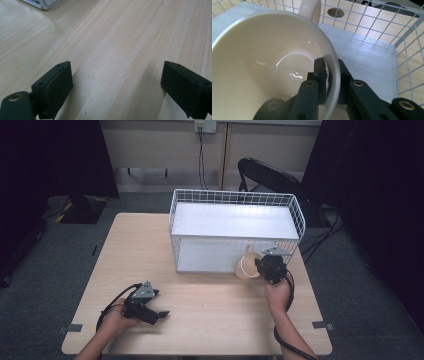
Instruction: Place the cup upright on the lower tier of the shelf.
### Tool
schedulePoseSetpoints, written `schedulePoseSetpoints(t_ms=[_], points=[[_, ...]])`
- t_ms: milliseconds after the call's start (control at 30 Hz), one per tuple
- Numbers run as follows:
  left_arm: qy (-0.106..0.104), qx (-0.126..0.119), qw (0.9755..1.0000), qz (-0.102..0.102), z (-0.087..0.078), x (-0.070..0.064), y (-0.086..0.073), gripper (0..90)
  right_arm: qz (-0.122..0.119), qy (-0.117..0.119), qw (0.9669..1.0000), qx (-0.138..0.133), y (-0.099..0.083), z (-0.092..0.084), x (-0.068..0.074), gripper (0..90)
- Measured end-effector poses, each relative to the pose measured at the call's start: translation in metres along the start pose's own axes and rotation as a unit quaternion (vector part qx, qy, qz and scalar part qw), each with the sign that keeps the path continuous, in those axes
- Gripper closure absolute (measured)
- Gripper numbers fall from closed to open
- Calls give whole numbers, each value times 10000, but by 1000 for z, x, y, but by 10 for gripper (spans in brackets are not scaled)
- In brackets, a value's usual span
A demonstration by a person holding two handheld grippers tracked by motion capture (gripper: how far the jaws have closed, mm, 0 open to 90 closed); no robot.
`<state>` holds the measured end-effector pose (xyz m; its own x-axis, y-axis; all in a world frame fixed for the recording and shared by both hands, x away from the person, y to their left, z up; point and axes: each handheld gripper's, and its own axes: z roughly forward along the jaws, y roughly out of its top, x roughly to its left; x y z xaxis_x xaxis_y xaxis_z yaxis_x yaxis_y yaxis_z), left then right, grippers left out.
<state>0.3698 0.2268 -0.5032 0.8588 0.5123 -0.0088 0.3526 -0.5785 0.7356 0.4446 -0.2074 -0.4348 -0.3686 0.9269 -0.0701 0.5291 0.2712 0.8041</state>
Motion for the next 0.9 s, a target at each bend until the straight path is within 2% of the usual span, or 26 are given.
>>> schedulePoseSetpoints(t_ms=[633, 900], points=[[-1, -5, 10000, -1, 0, 0, 0, 100, -40, -334, 9993, -162, 2, 12, 2, 833], [-1, -1, 10000, -1, 0, 0, 0, 100, -35, -340, 9992, -191, 4, 13, 5, 831]])
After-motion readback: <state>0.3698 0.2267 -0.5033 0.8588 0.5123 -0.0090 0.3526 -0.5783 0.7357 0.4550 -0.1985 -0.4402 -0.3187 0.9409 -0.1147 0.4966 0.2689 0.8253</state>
